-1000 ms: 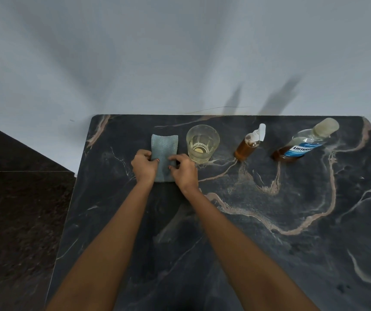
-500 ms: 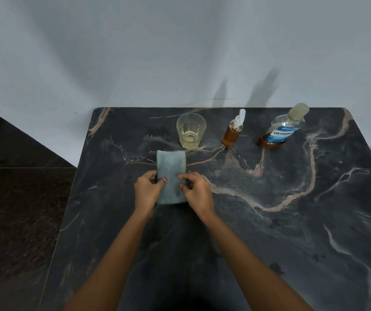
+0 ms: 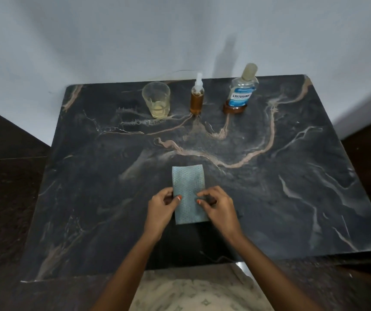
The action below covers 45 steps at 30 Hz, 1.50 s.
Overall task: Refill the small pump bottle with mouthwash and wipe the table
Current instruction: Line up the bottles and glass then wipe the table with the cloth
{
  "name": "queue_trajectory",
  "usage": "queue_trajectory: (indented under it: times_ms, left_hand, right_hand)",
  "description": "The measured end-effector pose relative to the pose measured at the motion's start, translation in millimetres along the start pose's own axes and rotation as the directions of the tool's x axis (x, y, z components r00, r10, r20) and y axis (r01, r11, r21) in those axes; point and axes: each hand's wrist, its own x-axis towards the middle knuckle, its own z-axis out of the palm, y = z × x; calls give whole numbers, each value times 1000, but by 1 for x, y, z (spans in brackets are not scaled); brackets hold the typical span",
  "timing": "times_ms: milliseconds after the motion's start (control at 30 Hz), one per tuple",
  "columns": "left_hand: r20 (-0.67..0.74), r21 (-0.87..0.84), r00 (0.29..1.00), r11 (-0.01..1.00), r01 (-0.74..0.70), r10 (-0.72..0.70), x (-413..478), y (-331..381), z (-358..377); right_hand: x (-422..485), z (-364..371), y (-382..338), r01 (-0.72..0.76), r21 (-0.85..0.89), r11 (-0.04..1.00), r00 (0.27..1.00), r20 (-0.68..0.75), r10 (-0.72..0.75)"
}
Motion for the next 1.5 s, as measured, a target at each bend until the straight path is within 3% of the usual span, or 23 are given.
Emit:
queue_trajectory:
  times_ms: [333, 467, 533, 667, 733, 800, 900, 1033, 1233, 1400, 1500]
  left_hand:
    - [26, 240, 999, 970, -40, 35, -38, -31, 57]
    - [-28, 286, 999, 958, -30, 40, -43, -39, 64]
    - [-70, 335, 992, 939, -71, 100, -43, -41, 62]
    - [-83, 583, 947, 786, -207, 311, -36, -48, 48]
    - [-39, 679, 934, 696, -235, 354, -27, -51, 38]
    - [22, 754, 938, 611, -242, 346, -18, -55, 30]
    - [84, 818, 945, 520, -246, 316, -10, -62, 23]
    - [107, 861, 944, 446, -244, 311, -8, -67, 22]
    - [100, 870, 944, 433, -236, 314, -7, -69, 24]
    - [100, 879, 947, 419, -228, 306, -7, -69, 24]
    - [97, 876, 948, 426, -227, 304, -7, -69, 23]
  right_hand:
    - [-50, -36, 45, -88, -261, 961, 990, 81, 112]
    - [-54, -40, 51, -72, -445, 893, 980, 137, 147]
    - [-52, -38, 49, -16, -527, 850, 991, 106, 85]
    - [-46, -17, 37, 132, -555, 821, 988, 138, -65]
    - [-47, 1, 33, 206, -559, 803, 973, 203, -109]
    - [-48, 16, 32, 257, -656, 710, 962, 242, -124]
    - [-48, 25, 36, 197, -760, 619, 978, 196, -71]
    - [-45, 25, 49, 122, -739, 662, 992, 112, -57]
    - [-31, -27, 85, -34, -774, 633, 999, -45, -2]
    - [-24, -81, 112, -309, -662, 683, 946, -288, 149]
    - [-19, -80, 108, -345, -642, 685, 933, -310, 180]
